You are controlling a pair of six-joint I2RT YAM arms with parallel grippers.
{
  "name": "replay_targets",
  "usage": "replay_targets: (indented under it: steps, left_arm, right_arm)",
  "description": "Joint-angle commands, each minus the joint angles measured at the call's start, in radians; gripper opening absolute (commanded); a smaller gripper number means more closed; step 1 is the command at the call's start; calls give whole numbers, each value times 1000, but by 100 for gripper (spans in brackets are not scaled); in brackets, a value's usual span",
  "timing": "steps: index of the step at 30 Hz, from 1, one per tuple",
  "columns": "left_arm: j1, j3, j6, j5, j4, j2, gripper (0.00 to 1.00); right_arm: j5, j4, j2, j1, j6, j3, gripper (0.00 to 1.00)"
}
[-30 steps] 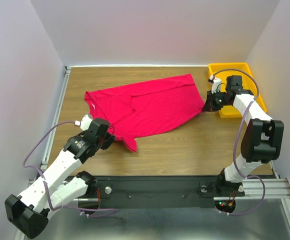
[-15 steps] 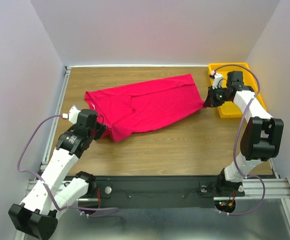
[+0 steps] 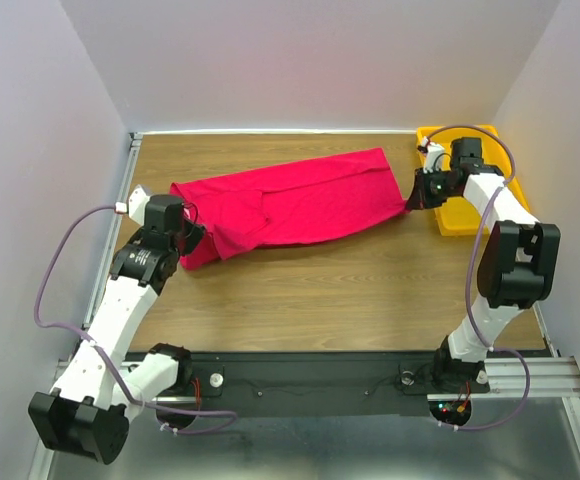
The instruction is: Fold and stack the t-shirts
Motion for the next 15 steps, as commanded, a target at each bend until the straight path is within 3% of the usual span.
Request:
replay_targets:
  steps: [1, 15]
  left_arm:
    - [28, 62, 73, 1, 77, 25, 0]
    - [61, 119, 365, 109, 207, 171, 0]
  right_arm:
    - [3, 17, 9, 5, 16, 67, 1]
    - [-14, 15, 59, 5, 22, 127, 1]
